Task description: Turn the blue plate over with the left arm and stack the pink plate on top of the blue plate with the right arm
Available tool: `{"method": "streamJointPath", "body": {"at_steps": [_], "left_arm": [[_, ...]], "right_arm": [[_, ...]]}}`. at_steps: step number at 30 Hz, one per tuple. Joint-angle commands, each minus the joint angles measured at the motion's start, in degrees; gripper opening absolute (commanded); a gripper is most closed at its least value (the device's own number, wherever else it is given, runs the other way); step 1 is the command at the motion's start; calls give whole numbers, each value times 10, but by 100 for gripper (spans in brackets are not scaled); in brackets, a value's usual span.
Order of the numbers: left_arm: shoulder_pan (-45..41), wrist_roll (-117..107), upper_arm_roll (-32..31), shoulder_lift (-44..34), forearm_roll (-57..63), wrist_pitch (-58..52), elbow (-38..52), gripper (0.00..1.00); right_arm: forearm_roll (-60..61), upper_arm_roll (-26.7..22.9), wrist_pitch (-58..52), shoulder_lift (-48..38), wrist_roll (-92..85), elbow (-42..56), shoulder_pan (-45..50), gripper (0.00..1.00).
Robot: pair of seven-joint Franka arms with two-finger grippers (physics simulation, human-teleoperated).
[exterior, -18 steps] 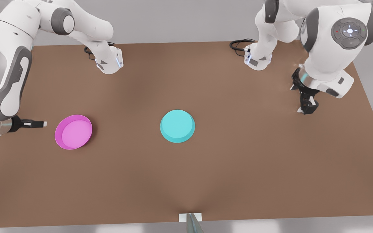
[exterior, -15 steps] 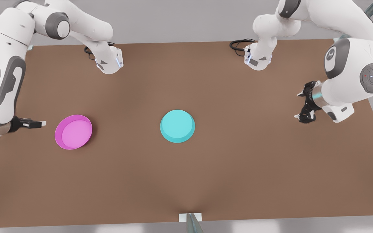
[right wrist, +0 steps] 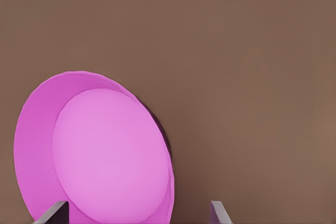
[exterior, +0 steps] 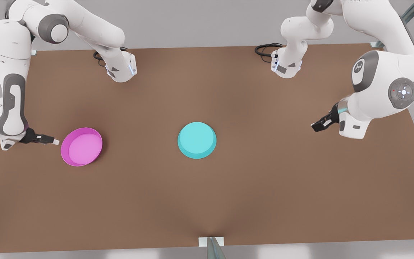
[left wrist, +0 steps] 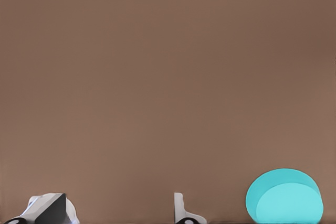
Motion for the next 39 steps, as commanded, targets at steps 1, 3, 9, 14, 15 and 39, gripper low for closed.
{"method": "streamJointPath", "body": {"at_steps": [1,3,9,14,15,39], "left_arm": [[0,295,0,1,-3,2,0,100],[0,294,0,1,0,2,3,100],[0,281,3,1,2,1,18,100],[0,280,1,-4,3,-1,26,100],[0,280,1,-4,3,-1,26,100],[-1,282,1,1,3,-20,25,100]], "right_arm": [[20,0,84,0,-345,-18,-5,100],[27,1,77,16,-344,-35,-4,100],[28,7,87,32,-346,-51,7,100],[28,8,84,55,-344,-52,2,100],[28,9,83,56,-344,-51,2,100],[29,20,64,52,-344,-43,6,21]]}}
